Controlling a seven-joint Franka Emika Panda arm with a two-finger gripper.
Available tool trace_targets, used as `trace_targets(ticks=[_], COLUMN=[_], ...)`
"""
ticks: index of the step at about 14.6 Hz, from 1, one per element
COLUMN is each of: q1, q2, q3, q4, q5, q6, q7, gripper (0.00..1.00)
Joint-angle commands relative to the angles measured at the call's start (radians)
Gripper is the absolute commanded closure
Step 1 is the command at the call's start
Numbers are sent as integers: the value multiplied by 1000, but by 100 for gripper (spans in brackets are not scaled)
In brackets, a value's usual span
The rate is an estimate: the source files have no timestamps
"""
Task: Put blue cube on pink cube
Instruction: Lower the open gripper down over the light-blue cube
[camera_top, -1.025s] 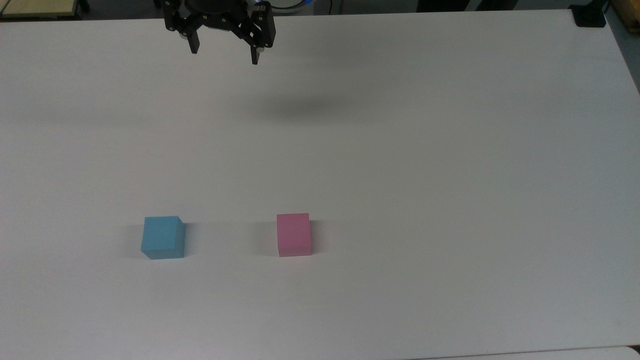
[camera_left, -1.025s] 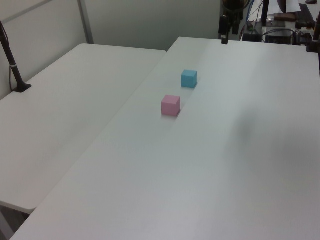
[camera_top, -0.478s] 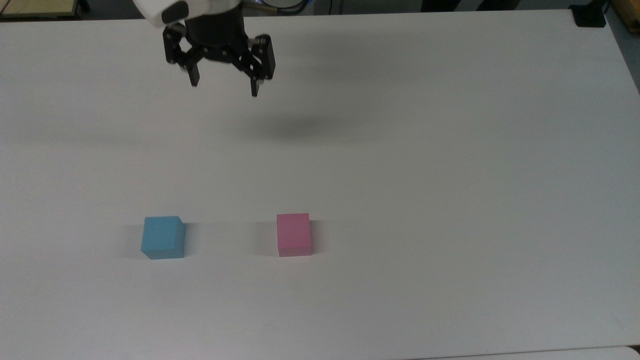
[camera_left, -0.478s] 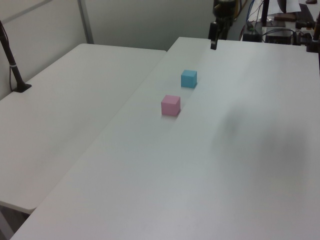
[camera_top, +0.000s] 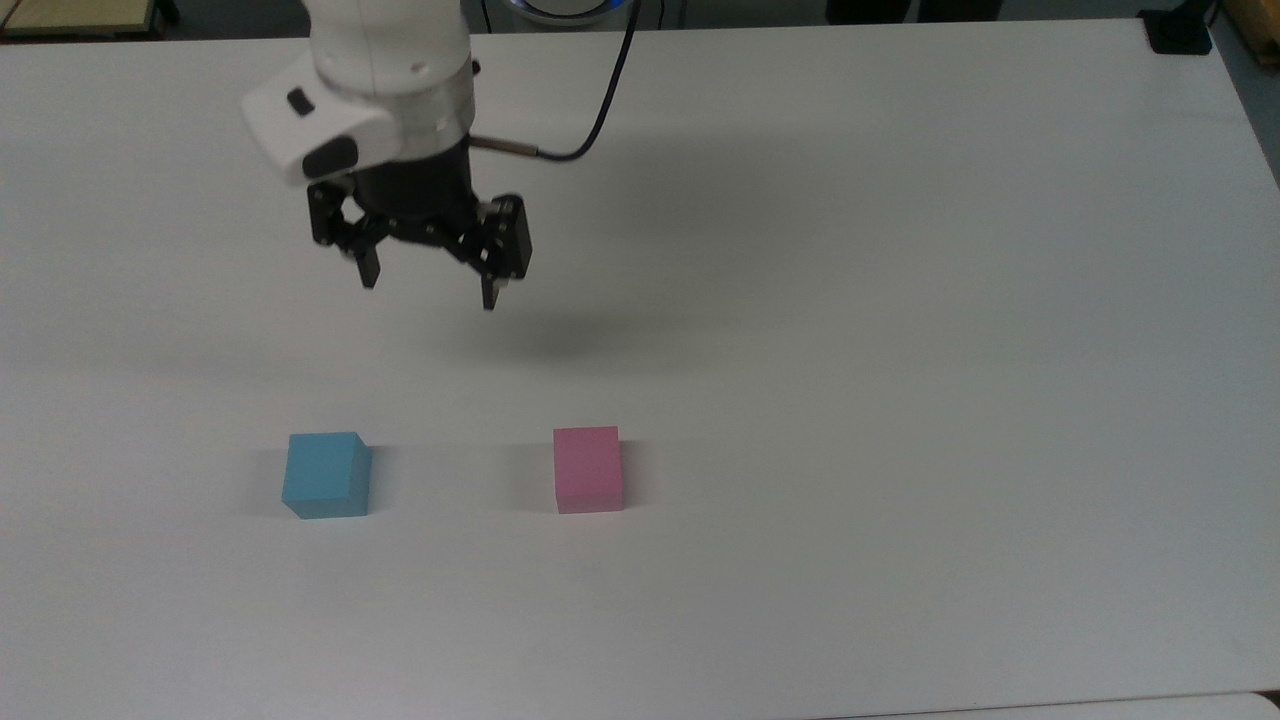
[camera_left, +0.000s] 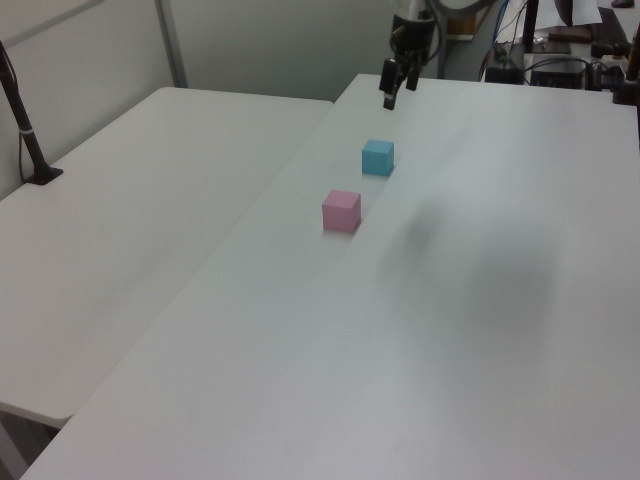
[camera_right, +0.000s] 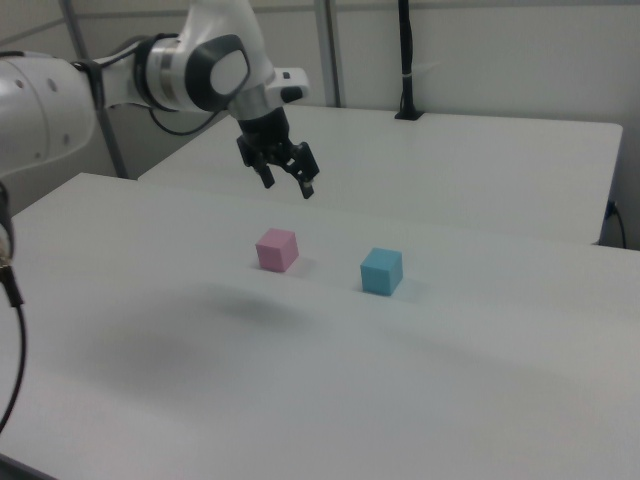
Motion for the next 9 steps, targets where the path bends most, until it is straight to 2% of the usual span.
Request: trace_targets(ticks=[1,5,9], q1=[-8,-30,-51], q2=[191,354,386], q3=[-11,-9,-9], q4=[193,337,380], q5=[18,17,15], q6=[-13,-22,-4], q7=[-65,-75,-147], gripper=[0,0,0])
